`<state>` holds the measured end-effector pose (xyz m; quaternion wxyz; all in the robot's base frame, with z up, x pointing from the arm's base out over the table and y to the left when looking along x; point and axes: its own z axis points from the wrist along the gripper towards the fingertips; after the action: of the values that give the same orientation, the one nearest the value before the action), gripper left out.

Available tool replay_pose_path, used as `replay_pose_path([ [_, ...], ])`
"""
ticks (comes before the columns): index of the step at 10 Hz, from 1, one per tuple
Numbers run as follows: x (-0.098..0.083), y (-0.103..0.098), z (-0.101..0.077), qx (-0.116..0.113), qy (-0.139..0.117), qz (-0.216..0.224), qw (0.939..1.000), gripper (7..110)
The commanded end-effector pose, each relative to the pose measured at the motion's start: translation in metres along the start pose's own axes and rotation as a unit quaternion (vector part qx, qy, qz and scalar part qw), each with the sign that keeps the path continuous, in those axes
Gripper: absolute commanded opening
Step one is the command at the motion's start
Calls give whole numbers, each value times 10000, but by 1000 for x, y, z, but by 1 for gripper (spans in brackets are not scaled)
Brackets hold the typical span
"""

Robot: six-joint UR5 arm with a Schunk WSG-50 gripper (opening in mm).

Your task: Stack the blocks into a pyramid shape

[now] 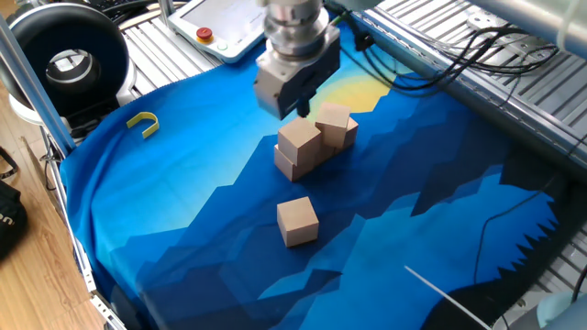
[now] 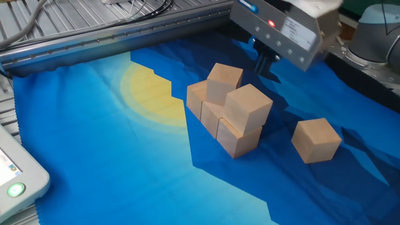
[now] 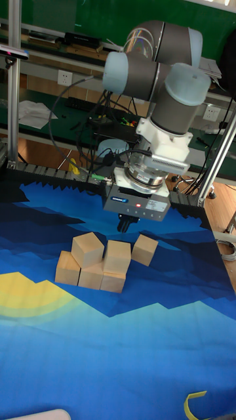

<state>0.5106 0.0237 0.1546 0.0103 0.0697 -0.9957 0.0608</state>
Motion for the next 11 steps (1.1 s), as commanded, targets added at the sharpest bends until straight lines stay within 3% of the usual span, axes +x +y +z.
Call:
replay_pose_path([
  [1,0,7,10,-408,-92,-394,9983,7],
  [3,-8,11,25,-405,-109,-462,9981,7],
  [5,-15,38,25,-797,-138,-383,9960,7],
  [7,-19,46,20,-878,-161,-383,9953,7],
  [10,-29,62,29,-889,-230,-355,9951,7],
  [11,-17,67,27,-985,-88,-492,9939,7],
])
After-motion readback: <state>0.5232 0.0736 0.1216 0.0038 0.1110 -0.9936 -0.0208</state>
